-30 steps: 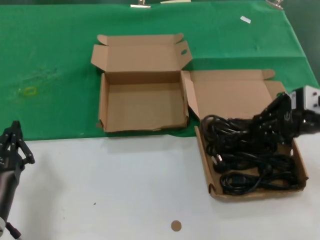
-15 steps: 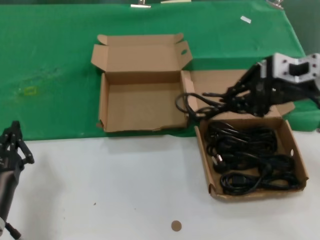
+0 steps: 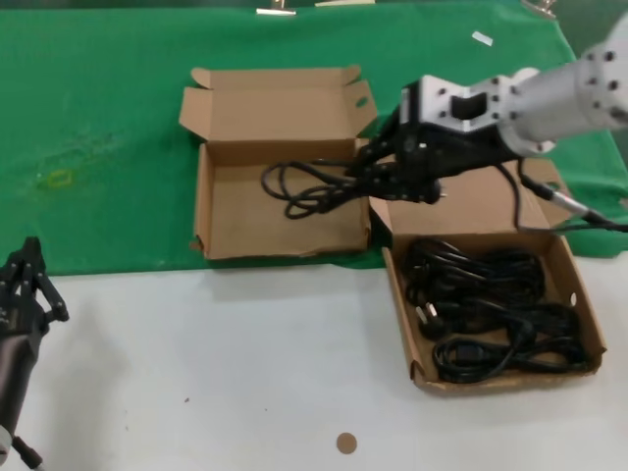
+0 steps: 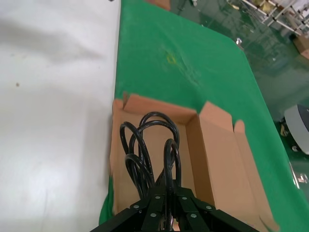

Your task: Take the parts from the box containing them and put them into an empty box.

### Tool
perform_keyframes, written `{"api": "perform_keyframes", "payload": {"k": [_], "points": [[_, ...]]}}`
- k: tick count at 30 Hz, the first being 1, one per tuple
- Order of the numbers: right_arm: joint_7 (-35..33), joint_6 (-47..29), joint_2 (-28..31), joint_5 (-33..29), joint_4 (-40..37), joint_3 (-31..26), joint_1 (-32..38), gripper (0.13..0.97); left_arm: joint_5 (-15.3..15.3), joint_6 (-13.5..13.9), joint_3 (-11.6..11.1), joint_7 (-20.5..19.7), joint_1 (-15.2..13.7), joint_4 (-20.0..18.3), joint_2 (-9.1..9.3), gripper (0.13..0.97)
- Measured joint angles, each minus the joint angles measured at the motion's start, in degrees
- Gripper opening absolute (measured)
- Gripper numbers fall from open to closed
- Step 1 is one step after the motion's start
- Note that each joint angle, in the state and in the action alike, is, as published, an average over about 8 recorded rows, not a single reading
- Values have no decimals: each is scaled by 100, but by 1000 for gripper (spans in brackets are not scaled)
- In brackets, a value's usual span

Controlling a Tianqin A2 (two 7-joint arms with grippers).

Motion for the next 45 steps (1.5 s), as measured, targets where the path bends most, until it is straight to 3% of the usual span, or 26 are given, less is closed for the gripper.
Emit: {"api": "perform_keyframes", "payload": {"k": [17,37,45], "points": [[-168,458,-1153,-311,-1157,-321,480,157,0,0,0,0,0,0,0,144],[-1289,1457,-2091,-132,-3505,-245,1027,178,0,0,0,0,0,0,0,144],[-1511,1589,-2188,-54,-3853,-212,1102,267,0,0,0,0,0,0,0,144]]}}
